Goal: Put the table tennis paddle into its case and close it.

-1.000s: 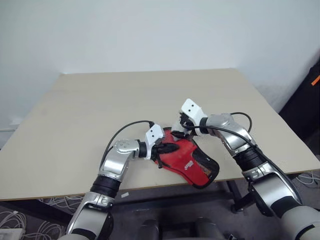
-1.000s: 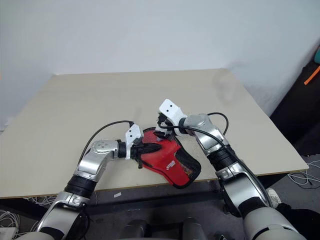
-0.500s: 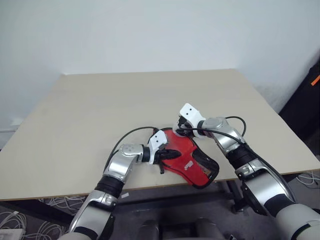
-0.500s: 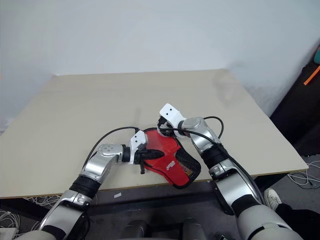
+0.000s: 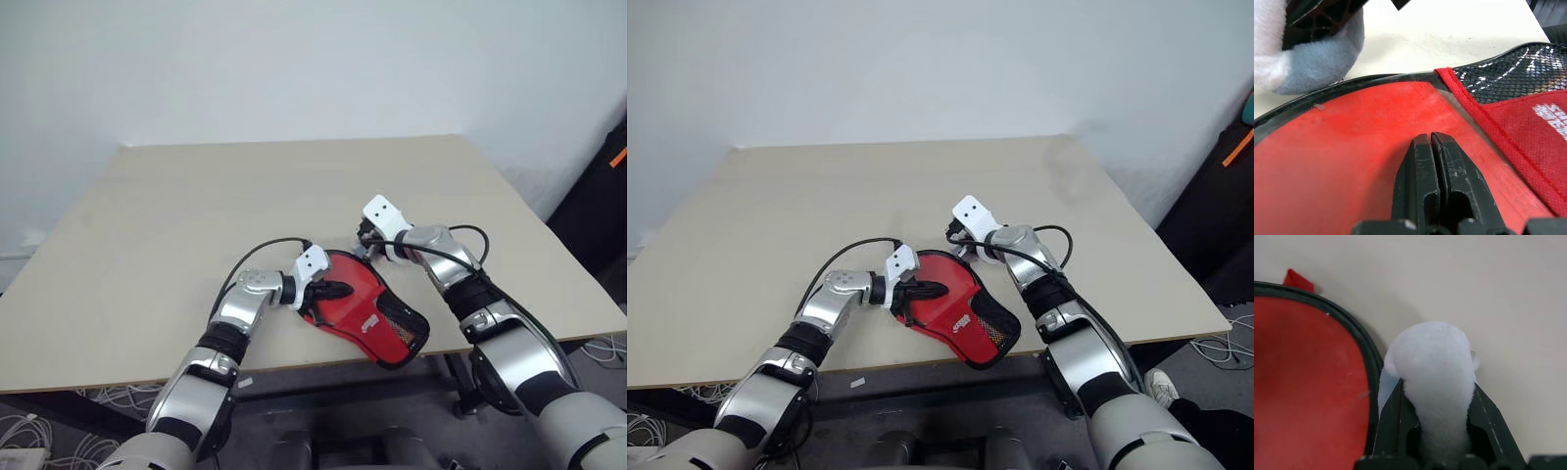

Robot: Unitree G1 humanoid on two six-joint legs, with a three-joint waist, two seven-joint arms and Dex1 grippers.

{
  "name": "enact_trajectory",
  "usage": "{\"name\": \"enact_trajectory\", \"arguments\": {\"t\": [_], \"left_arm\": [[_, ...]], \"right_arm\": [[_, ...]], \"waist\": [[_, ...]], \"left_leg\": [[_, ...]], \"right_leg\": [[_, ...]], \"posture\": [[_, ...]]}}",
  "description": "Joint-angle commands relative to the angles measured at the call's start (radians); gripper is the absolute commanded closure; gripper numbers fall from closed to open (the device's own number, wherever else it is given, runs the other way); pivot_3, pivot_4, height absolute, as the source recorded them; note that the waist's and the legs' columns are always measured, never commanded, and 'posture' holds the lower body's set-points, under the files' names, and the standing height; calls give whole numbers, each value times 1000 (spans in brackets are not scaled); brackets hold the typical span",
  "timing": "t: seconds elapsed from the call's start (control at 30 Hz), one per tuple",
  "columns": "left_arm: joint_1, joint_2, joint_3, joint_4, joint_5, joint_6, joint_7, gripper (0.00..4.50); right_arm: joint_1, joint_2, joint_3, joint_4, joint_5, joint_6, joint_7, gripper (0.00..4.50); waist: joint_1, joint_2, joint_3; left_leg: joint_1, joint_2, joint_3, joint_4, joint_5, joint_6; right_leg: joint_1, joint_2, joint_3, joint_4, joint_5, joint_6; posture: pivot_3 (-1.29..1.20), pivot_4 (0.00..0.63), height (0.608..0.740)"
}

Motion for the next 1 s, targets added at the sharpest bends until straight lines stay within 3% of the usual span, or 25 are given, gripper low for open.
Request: {"name": "enact_trajectory", "arguments": {"t": [0.03, 0.53, 1.0], "left_arm": [[-5, -4, -15, 71, 42, -15, 1, 4500], [10, -10, -20, 111, 48, -44, 0, 4500], [-8, -16, -26, 134, 55, -51, -9, 4500]], "right_arm": [[-44, -7, -38, 0, -10, -14, -20, 4127], [28, -161, -48, -42, -18, -6, 69, 4127], [337, -456, -111, -567, 95, 103, 338, 4127]], "waist": [[0, 0, 0], [0, 3, -2], [32, 5, -2]], "left_leg": [[0, 0, 0, 0, 0, 0], [0, -1, 0, 0, 0, 0], [0, -2, -1, 3, 0, 0]], "right_leg": [[0, 0, 0, 0, 0, 0], [1, 0, 0, -1, 0, 0], [4, -1, -1, -2, -4, 6]], "posture": [[0, 0, 740], [0, 0, 740], [0, 0, 740]]}}
